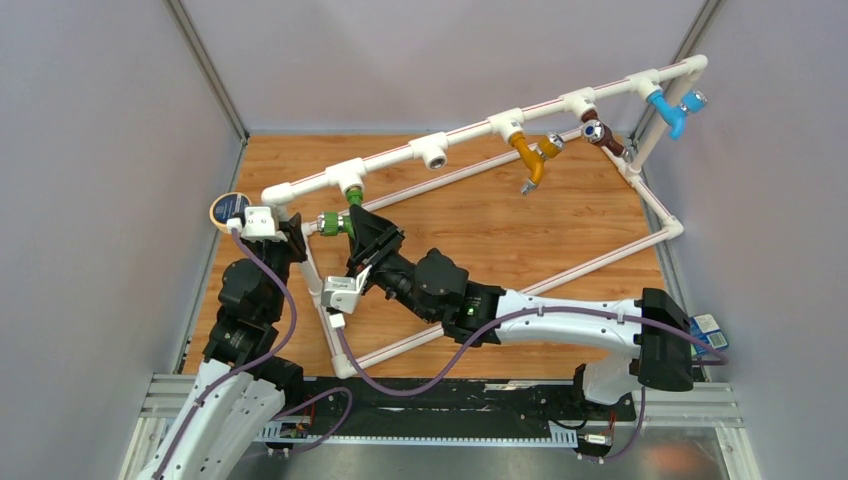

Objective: Install the water faucets

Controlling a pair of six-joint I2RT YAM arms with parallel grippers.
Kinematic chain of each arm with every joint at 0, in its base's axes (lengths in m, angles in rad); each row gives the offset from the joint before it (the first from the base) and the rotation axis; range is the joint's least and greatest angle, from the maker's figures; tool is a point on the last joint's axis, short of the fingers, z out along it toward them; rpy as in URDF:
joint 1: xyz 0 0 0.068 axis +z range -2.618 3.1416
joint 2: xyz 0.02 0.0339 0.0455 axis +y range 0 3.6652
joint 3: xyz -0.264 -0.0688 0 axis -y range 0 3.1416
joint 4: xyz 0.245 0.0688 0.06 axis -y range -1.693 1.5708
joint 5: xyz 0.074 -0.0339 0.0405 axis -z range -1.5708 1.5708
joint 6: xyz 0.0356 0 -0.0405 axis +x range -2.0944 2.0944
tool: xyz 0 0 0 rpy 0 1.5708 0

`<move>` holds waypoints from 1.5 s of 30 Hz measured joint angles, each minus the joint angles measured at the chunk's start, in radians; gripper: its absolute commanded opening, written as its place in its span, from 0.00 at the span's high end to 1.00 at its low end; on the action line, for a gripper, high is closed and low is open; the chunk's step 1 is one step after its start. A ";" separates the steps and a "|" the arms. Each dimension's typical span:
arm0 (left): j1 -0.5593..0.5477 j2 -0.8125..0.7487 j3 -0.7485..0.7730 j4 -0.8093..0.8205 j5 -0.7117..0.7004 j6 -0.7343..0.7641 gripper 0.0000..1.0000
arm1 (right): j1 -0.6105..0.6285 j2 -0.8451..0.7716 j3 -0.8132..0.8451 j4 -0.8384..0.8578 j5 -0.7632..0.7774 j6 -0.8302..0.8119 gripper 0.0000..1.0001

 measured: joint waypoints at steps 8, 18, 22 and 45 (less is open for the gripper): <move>-0.008 0.000 0.000 0.001 0.000 0.000 1.00 | 0.000 0.011 -0.061 0.192 0.025 0.156 1.00; -0.014 -0.008 0.000 -0.005 -0.010 -0.001 1.00 | -0.069 -0.055 -0.248 0.386 -0.088 0.287 1.00; -0.014 -0.007 0.001 -0.004 -0.018 -0.005 1.00 | -0.106 -0.072 -0.271 0.341 -0.085 0.288 1.00; -0.017 -0.011 0.002 -0.008 -0.040 -0.006 1.00 | 0.035 0.029 -0.086 0.165 0.347 -0.140 1.00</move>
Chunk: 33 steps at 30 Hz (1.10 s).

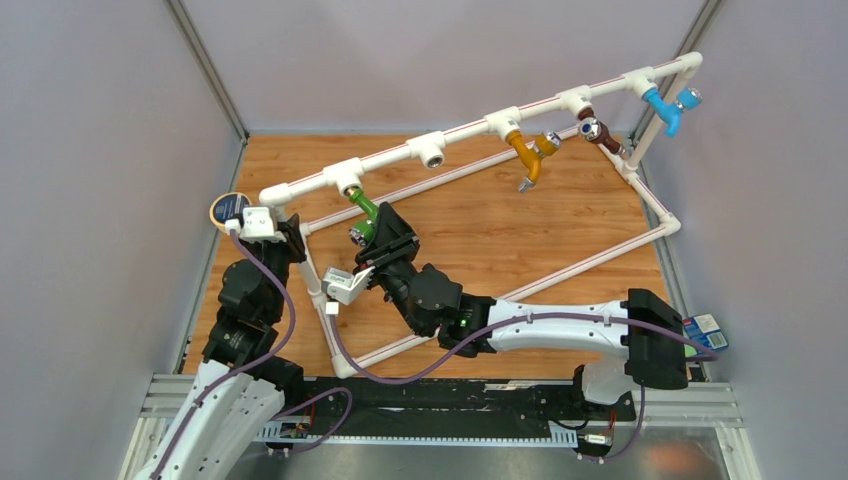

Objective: Install the water faucets

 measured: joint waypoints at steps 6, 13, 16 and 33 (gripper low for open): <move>-0.010 0.004 0.006 -0.014 -0.004 -0.002 1.00 | 0.028 0.002 0.093 -0.183 0.082 -0.010 1.00; -0.028 0.016 0.031 -0.056 -0.020 -0.010 1.00 | 0.047 0.002 0.167 -0.344 0.124 0.028 1.00; -0.035 0.011 0.032 -0.063 -0.021 -0.010 1.00 | 0.054 0.002 0.180 -0.374 0.133 0.043 1.00; -0.040 0.006 0.032 -0.067 -0.030 -0.010 1.00 | 0.080 0.035 0.221 -0.371 0.131 0.067 1.00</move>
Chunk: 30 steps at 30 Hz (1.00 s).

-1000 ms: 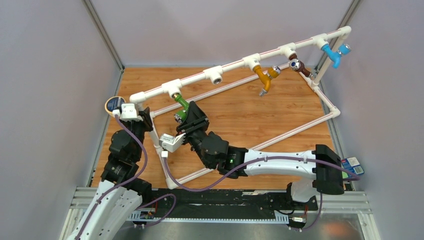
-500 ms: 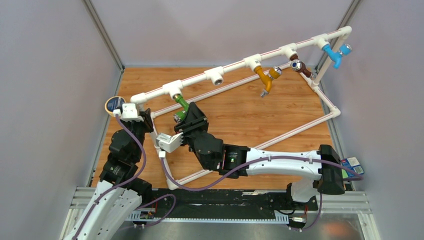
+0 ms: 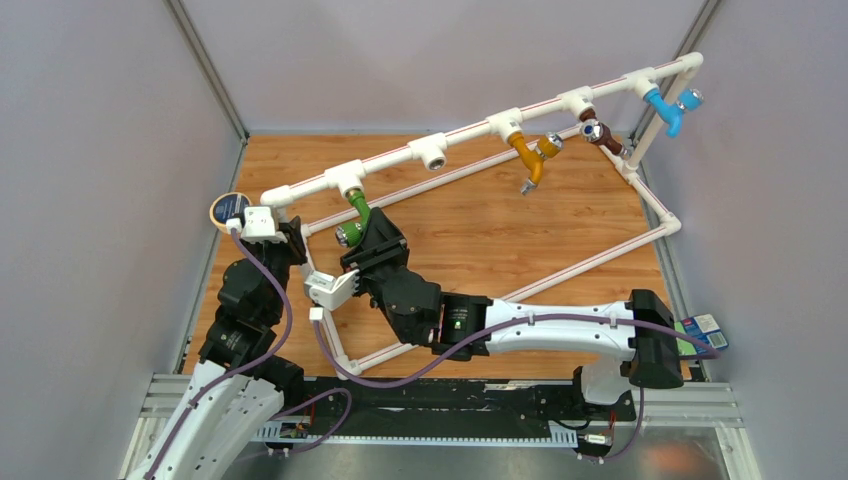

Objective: Install the water faucets

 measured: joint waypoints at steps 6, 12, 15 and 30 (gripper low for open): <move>-0.001 0.000 0.000 0.000 0.000 0.000 1.00 | -0.002 -0.009 -0.017 0.021 -0.019 0.012 1.00; -0.001 -0.001 0.000 0.000 0.004 0.001 1.00 | -0.005 -0.013 -0.006 0.019 -0.088 0.086 1.00; -0.003 -0.005 0.000 -0.004 0.011 0.004 1.00 | -0.006 -0.009 0.011 0.019 -0.145 0.114 1.00; -0.005 -0.008 0.000 -0.007 0.018 0.008 1.00 | -0.067 -0.098 -0.217 0.279 -0.333 0.132 1.00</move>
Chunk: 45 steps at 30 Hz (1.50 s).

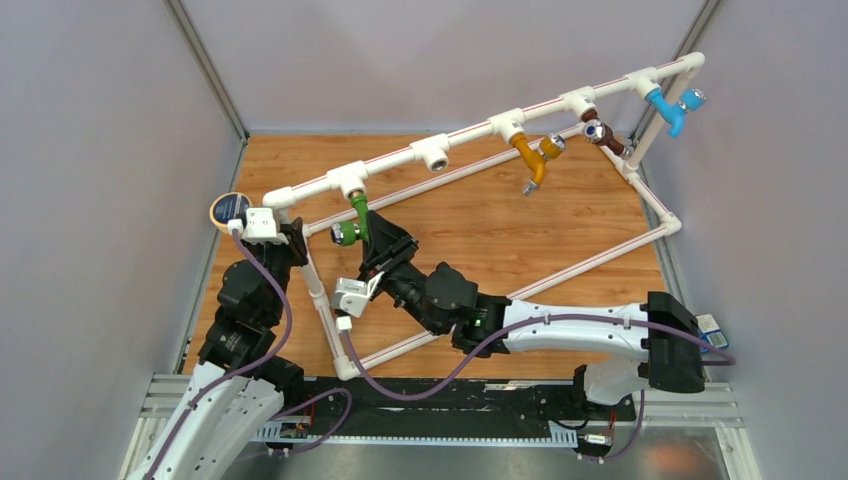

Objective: Install the water faucets

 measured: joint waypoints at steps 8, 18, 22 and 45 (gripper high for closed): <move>0.000 -0.001 0.000 -0.001 -0.001 0.000 1.00 | -0.020 -0.011 -0.079 0.102 -0.037 -0.121 1.00; -0.002 -0.002 0.000 -0.002 -0.001 0.000 1.00 | -0.033 -0.019 -0.104 0.094 -0.070 -0.326 1.00; -0.002 -0.002 0.000 -0.002 0.000 0.000 1.00 | -0.044 -0.037 -0.095 0.029 -0.098 -0.388 1.00; -0.002 0.007 0.000 0.006 -0.015 -0.003 1.00 | -0.036 0.001 0.182 -0.475 -0.084 -0.450 1.00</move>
